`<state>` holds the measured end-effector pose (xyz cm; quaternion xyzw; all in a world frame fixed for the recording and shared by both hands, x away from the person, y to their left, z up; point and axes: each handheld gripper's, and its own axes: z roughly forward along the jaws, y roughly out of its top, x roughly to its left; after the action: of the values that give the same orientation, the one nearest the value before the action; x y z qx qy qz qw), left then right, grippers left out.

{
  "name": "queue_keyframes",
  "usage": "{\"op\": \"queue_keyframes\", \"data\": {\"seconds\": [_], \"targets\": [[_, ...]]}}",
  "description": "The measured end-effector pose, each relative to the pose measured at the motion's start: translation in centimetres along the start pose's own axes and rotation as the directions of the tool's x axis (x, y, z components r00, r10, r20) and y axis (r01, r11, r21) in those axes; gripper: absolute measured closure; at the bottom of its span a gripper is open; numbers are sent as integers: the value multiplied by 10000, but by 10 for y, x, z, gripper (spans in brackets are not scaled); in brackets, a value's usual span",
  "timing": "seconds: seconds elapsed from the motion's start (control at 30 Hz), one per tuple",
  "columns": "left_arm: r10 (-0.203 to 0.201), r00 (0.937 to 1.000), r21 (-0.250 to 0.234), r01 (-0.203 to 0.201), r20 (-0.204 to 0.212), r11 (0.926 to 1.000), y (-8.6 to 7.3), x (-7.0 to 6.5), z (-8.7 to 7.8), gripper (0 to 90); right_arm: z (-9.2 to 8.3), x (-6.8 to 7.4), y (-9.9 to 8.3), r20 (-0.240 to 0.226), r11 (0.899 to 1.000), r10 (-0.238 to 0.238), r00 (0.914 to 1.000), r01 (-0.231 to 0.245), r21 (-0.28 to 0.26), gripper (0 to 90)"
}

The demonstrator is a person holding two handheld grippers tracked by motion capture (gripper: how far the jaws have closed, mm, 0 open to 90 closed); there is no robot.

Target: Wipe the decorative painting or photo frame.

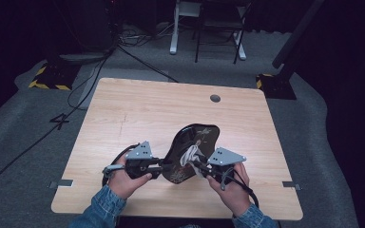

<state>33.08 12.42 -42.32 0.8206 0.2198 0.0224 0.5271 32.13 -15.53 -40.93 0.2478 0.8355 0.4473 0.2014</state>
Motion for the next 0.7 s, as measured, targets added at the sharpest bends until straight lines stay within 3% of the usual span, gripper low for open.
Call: {"op": "queue_keyframes", "data": {"seconds": [0.37,0.7], "targets": [[-25,10000,-2,25,26,10000,0,0,0,746,4,-7,-11,230,9980,93,9997,-107,617,782],[-44,10000,-6,44,41,10000,0,0,0,739,9,-22,-27,611,9920,331,9976,-403,1196,781]]}}
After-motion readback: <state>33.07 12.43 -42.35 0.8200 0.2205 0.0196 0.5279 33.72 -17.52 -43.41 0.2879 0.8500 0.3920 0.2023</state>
